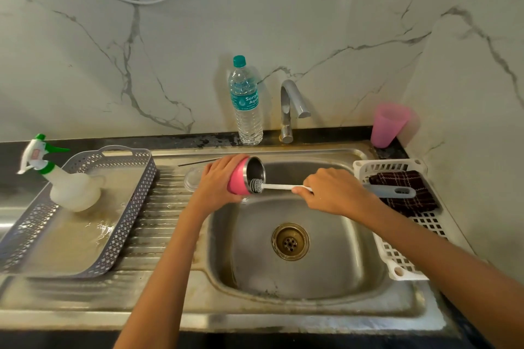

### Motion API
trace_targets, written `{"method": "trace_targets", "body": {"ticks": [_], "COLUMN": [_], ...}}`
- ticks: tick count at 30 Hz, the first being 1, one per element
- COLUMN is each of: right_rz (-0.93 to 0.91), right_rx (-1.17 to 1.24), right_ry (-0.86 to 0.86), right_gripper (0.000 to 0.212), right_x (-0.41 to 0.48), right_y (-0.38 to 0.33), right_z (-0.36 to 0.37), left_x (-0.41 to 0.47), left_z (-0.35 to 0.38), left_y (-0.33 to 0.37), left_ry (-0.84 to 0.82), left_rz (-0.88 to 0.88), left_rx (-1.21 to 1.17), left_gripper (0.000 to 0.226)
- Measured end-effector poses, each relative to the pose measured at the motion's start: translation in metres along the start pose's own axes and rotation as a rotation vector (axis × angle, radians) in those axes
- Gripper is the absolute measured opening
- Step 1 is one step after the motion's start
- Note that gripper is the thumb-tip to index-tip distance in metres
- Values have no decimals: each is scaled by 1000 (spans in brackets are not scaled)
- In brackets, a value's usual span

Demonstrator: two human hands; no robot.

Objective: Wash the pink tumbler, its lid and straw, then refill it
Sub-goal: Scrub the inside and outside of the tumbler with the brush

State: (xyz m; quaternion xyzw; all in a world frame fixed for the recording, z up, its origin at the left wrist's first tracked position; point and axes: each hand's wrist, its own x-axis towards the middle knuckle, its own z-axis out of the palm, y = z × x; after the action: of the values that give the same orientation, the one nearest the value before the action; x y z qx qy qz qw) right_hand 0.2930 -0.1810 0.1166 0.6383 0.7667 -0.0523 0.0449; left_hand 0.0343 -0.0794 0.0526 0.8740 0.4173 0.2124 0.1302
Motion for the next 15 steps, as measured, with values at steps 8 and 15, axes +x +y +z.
{"method": "trace_targets", "body": {"ticks": [8,15], "right_rz": [19,23], "right_rx": [-9,-12], "right_ry": [7,10], "right_gripper": [47,46], "right_x": [8,13], "right_y": [-3,-8], "right_z": [2,10], "left_x": [0,0], "left_z": [12,14], "left_y": [6,11], "left_ry": [-82,-111], "left_rz": [30,50], "left_rx": [86,136], "left_gripper": [99,96]}}
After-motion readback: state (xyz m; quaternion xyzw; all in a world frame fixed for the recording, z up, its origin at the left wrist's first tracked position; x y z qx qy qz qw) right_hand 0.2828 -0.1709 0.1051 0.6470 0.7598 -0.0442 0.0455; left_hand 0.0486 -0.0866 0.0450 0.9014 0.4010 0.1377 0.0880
